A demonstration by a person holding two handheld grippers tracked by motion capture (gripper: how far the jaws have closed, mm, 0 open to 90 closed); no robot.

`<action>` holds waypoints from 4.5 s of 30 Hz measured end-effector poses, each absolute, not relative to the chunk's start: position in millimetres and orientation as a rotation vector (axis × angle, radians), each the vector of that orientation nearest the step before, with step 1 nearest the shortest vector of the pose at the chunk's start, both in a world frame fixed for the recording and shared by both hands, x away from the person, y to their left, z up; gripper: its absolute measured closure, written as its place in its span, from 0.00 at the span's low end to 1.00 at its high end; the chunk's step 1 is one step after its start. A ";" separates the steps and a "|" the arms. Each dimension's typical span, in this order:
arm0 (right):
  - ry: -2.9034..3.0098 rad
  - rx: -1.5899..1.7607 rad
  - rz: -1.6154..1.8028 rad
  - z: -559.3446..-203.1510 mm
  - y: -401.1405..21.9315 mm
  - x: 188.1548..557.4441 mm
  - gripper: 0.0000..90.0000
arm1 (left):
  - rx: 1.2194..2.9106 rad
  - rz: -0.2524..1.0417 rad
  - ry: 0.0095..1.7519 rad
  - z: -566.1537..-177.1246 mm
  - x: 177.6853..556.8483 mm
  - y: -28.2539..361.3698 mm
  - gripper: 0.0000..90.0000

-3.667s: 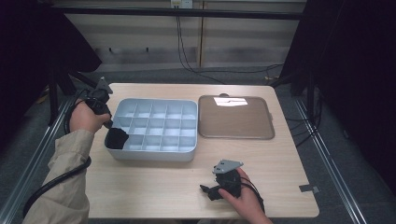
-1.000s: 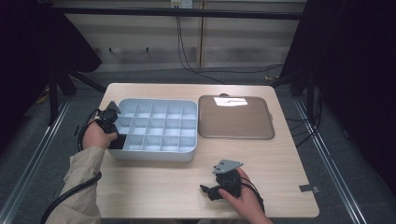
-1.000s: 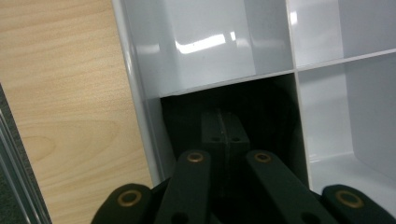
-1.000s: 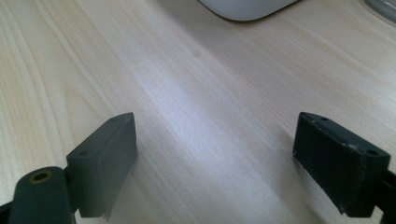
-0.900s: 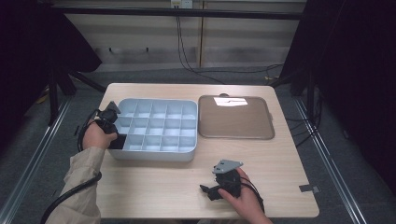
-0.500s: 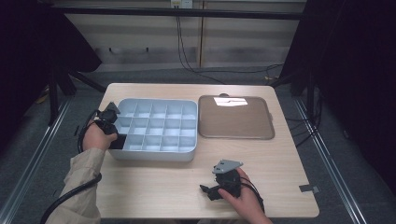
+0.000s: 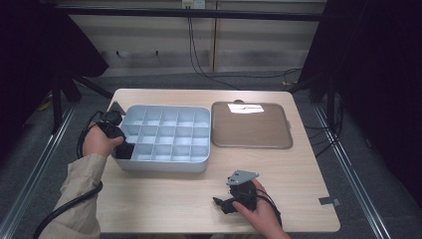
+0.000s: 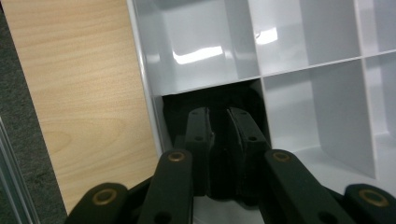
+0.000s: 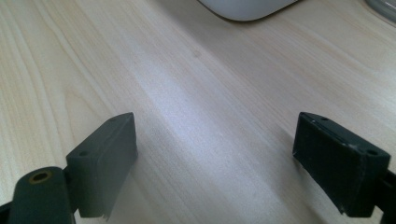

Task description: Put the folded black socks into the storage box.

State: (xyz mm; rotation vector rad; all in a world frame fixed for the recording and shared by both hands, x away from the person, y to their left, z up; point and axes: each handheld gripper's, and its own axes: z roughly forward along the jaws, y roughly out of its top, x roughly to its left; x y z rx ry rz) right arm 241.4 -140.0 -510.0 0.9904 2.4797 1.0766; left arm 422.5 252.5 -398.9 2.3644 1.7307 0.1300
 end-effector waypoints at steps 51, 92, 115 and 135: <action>2.480 0.981 1.081 -510.3 -139.8 242.6 0.14 | 2.343 0.097 1.528 -359.3 399.9 239.1 0.45; 2.482 0.986 1.078 -510.2 -139.8 242.3 0.14 | 2.331 0.043 1.435 -372.4 367.4 244.3 0.35; 2.484 0.983 1.076 -510.2 -139.9 242.3 0.14 | 2.311 0.027 1.396 -380.1 343.9 252.1 0.34; 2.484 0.980 1.076 -510.2 -140.0 242.5 0.14 | 2.300 0.006 1.340 -407.2 324.2 253.9 0.34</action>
